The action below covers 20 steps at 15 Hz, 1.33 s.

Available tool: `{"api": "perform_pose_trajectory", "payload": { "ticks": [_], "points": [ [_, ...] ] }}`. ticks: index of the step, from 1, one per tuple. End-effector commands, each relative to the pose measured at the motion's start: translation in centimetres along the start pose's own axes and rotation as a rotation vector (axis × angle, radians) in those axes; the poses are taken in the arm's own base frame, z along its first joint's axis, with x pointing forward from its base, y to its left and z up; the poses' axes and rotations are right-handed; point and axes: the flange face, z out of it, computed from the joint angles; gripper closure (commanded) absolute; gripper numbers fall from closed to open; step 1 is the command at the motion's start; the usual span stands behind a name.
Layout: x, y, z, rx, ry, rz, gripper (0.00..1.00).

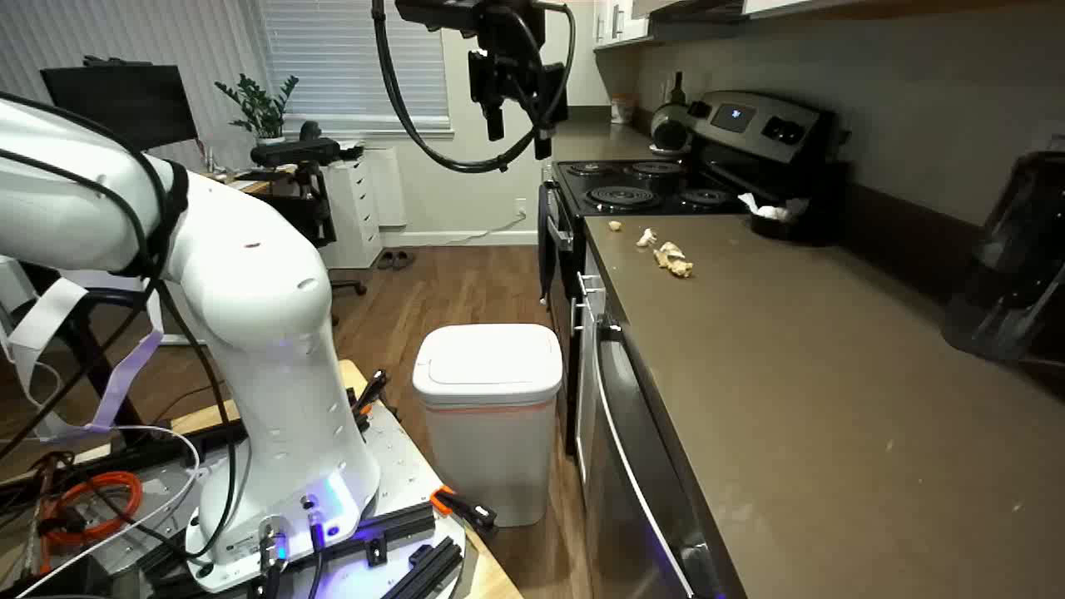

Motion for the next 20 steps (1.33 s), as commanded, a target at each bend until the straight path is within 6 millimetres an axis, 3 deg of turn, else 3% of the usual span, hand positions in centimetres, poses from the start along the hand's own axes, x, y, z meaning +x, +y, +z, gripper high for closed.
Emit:
{"api": "perform_pose_trajectory", "payload": {
  "ticks": [1,14,20],
  "points": [
    [0.0,0.0,0.0,0.0,0.0,0.0,0.0],
    [0.0,0.0,0.0,0.0,0.0,0.0,0.0],
    [3.1,-0.7,6.2,0.018,-0.095,0.001,0.0]
  ]
}}
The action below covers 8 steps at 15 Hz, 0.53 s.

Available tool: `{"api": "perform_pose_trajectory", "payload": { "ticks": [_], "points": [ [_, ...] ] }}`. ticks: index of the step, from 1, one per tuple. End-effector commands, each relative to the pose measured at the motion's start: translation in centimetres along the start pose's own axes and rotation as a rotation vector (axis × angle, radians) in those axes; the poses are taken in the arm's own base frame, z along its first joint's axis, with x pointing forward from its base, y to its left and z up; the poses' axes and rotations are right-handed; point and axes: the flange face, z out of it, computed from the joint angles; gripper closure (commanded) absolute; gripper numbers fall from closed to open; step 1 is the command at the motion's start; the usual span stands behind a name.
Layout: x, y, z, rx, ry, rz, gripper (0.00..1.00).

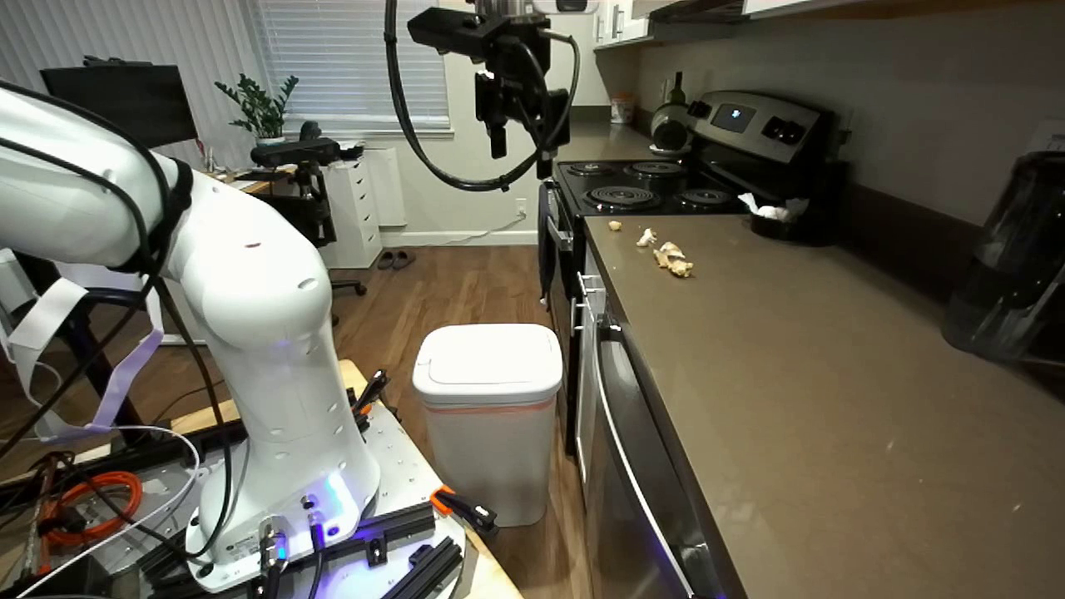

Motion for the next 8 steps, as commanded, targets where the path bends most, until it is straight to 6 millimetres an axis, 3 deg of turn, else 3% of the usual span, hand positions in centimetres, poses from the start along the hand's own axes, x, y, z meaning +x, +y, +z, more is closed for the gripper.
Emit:
{"api": "perform_pose_trajectory", "payload": {
  "ticks": [1,5,8],
  "points": [
    [3.2,-1.1,4.8,0.017,-0.077,-0.005,0.0],
    [6.4,-4.5,11.1,0.082,-0.18,0.004,0.0],
    [7.4,-7.7,15.5,0.106,-0.273,-0.017,0.0]
  ]
}}
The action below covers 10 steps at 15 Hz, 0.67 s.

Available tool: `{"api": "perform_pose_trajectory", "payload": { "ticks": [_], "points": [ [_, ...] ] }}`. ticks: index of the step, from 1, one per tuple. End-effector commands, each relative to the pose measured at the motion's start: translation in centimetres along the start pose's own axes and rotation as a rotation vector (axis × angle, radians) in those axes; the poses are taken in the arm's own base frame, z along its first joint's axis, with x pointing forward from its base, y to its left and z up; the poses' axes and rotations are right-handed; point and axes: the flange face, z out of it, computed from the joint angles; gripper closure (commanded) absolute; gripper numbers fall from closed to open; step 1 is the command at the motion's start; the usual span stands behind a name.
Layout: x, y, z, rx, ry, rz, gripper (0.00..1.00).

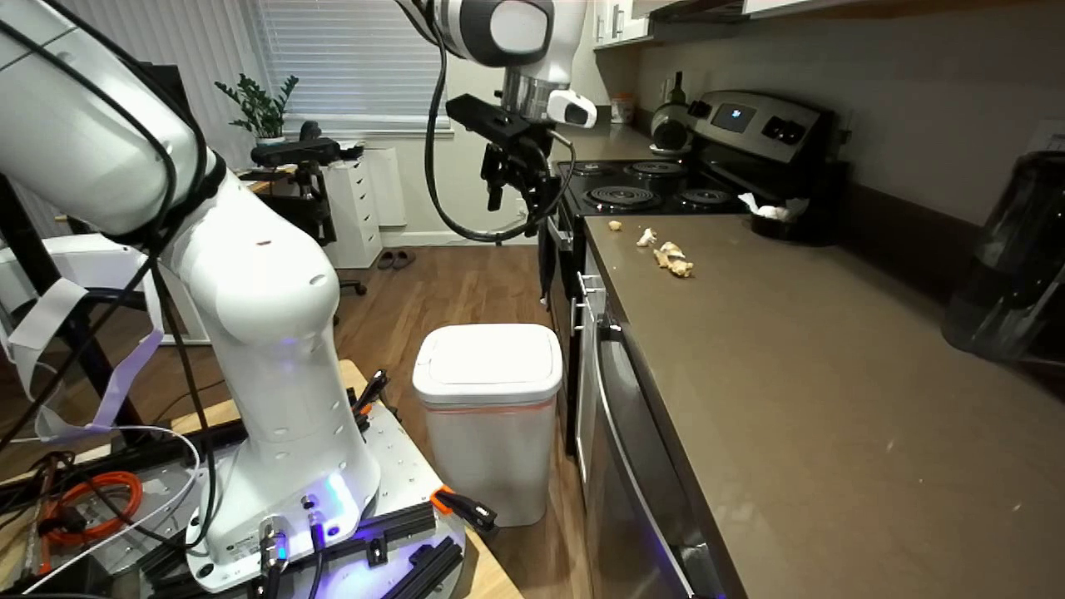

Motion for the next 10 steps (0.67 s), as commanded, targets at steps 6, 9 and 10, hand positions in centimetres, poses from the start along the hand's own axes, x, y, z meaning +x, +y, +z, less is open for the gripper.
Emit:
{"api": "perform_pose_trajectory", "payload": {
  "ticks": [6,9,10],
  "points": [
    [2.2,-4.9,8.0,-0.005,-0.198,-0.069,0.0],
    [2.6,-5.4,8.7,-0.009,-0.219,-0.081,0.0],
    [2.6,-5.8,9.0,0.017,-0.215,-0.115,0.0]
  ]
}}
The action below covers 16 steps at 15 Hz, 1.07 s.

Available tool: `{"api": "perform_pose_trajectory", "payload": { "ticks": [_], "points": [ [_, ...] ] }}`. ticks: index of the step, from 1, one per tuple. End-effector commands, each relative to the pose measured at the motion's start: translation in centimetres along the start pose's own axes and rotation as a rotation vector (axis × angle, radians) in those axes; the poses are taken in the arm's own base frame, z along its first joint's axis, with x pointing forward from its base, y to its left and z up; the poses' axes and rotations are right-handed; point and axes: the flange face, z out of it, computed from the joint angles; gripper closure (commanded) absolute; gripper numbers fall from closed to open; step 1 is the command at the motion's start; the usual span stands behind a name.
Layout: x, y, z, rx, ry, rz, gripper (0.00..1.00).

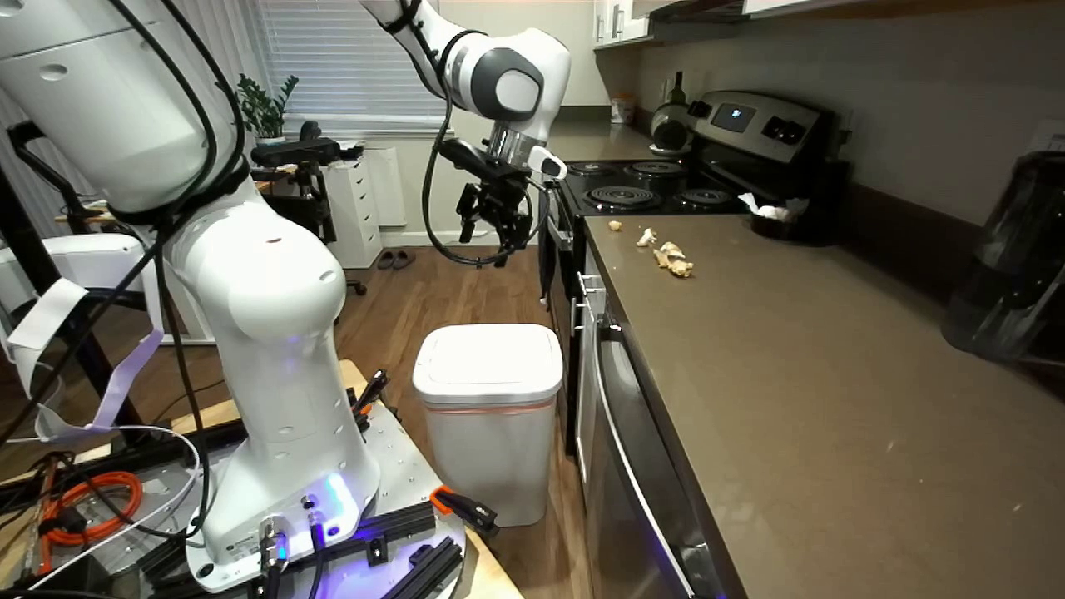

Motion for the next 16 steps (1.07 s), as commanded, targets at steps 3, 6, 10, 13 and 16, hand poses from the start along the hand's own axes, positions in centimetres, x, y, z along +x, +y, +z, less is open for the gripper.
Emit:
{"api": "perform_pose_trajectory", "payload": {
  "ticks": [3,6,10,13,16],
  "points": [
    [1.5,-3.0,2.7,0.058,0.002,-0.088,0.0],
    [3.7,-7.2,6.9,0.078,0.018,-0.137,0.0],
    [7.4,-11.2,12.6,0.057,0.07,-0.209,0.0],
    [11.0,-12.7,15.5,0.009,0.137,-0.268,0.0],
    [15.0,-13.4,17.7,0.044,0.148,-0.352,0.0]
  ]
}}
